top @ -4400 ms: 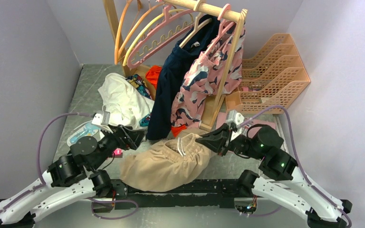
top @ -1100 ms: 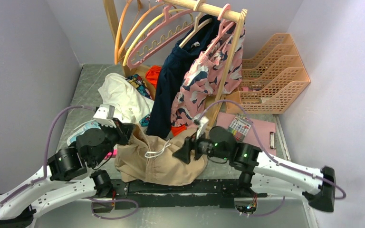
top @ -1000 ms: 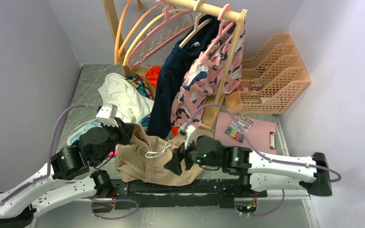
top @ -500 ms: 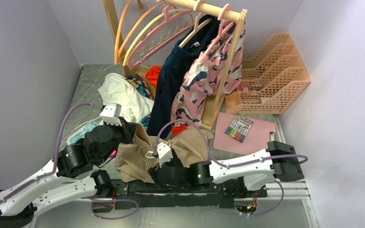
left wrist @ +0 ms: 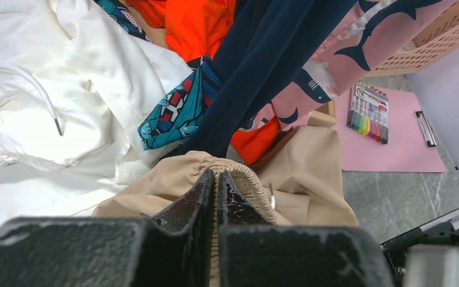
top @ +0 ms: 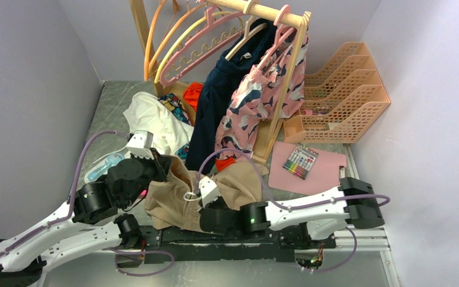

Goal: Place the shorts on the hanger
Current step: Adjust the shorts at the center of the board.

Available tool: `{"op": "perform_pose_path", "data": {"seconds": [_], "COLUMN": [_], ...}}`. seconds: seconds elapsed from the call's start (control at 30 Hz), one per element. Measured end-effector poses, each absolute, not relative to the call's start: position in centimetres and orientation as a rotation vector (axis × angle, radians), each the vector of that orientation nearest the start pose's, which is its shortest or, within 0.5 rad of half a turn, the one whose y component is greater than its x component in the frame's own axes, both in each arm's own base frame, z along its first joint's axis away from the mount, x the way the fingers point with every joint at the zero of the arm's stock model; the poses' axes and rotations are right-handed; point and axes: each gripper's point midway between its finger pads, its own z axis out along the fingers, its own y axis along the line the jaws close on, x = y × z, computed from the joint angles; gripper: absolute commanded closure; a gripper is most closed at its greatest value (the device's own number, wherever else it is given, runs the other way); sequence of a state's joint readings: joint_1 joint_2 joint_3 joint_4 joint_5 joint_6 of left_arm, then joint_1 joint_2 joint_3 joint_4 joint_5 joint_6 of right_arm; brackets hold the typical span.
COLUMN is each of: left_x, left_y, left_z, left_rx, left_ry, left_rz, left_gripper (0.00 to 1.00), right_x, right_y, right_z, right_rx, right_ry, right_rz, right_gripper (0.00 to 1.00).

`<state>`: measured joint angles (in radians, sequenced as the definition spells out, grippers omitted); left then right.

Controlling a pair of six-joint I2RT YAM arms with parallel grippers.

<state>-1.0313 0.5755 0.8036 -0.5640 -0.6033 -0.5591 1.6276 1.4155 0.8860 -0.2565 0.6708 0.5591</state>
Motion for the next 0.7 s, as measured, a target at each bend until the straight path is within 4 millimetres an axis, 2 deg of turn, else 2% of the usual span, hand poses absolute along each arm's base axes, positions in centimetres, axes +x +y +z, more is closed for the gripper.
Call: {"op": "perform_pose_path", "data": {"seconds": [0.1, 0.27, 0.3, 0.33, 0.4, 0.47, 0.63, 0.7], "left_x": [18.9, 19.2, 19.3, 19.4, 19.6, 19.9, 20.3, 20.3], "left_y": [-15.6, -16.1, -16.2, -16.3, -16.6, -17.0, -17.7, -17.8], "left_z": [26.1, 26.2, 26.2, 26.2, 26.1, 25.8, 24.8, 24.2], "left_rx": [0.04, 0.053, 0.055, 0.058, 0.065, 0.077, 0.095, 0.101], "left_ry": [1.878, 1.873, 1.871, 1.87, 1.872, 1.88, 1.906, 1.916], "left_rz": [-0.524, -0.515, -0.514, -0.512, -0.506, -0.493, -0.466, -0.456], "left_gripper": [0.93, 0.93, 0.93, 0.93, 0.93, 0.93, 0.93, 0.93], "right_x": [8.9, 15.9, 16.6, 17.0, 15.9, 13.4, 5.7, 4.1], "right_y": [35.0, 30.6, 29.8, 29.2, 29.3, 30.3, 33.3, 33.9], "right_z": [14.7, 20.9, 21.6, 22.2, 22.3, 20.9, 15.4, 13.4], "right_rx": [-0.775, -0.487, -0.451, -0.432, -0.48, -0.589, -0.96, -1.054], "right_ry": [1.989, 1.929, 1.918, 1.902, 1.879, 1.867, 1.86, 1.859], "right_rz": [0.466, 0.487, 0.489, 0.512, 0.604, 0.679, 0.702, 0.666], "right_gripper": [1.0, 1.0, 0.98, 0.85, 0.66, 0.53, 0.41, 0.38]}}
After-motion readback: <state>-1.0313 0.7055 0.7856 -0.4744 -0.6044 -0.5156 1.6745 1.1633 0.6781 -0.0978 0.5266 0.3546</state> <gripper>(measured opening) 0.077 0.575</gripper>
